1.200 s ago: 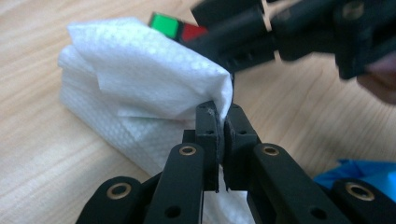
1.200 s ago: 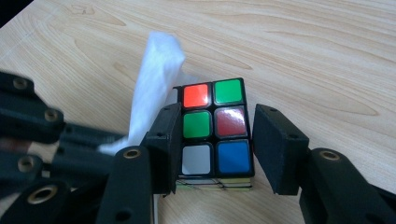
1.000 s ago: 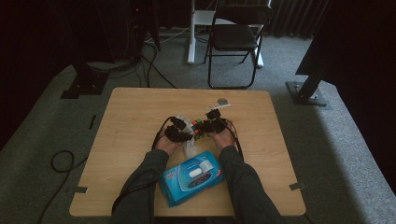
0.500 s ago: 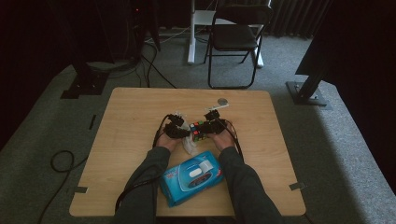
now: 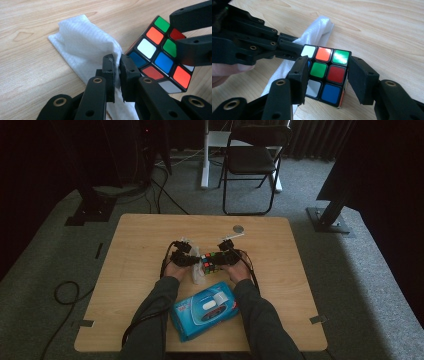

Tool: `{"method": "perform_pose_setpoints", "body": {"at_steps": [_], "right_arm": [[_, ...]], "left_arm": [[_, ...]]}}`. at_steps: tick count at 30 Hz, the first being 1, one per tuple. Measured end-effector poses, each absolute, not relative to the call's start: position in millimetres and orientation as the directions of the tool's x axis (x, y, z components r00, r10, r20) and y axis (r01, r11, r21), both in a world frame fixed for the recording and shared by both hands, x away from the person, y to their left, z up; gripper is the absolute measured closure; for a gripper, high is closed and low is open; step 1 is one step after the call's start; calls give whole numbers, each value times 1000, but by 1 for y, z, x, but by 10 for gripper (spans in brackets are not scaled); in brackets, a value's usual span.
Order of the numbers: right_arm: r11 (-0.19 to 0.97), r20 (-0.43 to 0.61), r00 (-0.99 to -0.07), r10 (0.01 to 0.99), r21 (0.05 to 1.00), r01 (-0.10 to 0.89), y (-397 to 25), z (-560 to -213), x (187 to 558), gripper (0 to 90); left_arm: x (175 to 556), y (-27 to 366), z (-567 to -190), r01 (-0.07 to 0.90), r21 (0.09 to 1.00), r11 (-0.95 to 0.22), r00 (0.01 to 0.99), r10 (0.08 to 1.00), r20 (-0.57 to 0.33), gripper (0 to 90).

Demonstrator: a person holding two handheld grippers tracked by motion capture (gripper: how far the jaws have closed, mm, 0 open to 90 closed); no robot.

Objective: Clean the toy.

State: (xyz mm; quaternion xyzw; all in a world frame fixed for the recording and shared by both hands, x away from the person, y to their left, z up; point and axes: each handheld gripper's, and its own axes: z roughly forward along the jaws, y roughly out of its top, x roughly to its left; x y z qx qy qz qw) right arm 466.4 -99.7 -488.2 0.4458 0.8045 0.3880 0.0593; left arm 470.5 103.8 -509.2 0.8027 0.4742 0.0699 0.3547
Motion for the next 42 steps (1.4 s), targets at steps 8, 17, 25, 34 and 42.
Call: {"method": "perform_pose_setpoints", "body": {"at_steps": [8, 17, 25, 34, 42], "right_arm": [[292, 233, -592, 771, 697, 655, -109, -483, 465, 607], [283, 246, -574, 781, 681, 676, -113, -489, 467, 710], [217, 306, -520, 798, 658, 721, -127, -491, 472, 712], [153, 356, -464, 811, 635, 757, -137, -491, 476, 712], [138, 332, -382, 863, 571, 809, -148, -511, 478, 900]], "left_arm": [[465, 106, -509, 708, 636, -305, 545, 809, -219, 827], [464, 104, -514, 714, 623, -318, 552, 803, -223, 825], [464, 102, -512, 707, 625, -330, 563, 798, -215, 825], [464, 98, -510, 697, 630, -343, 577, 790, -207, 824], [465, 98, -509, 694, 632, -345, 580, 788, -207, 821]]}}
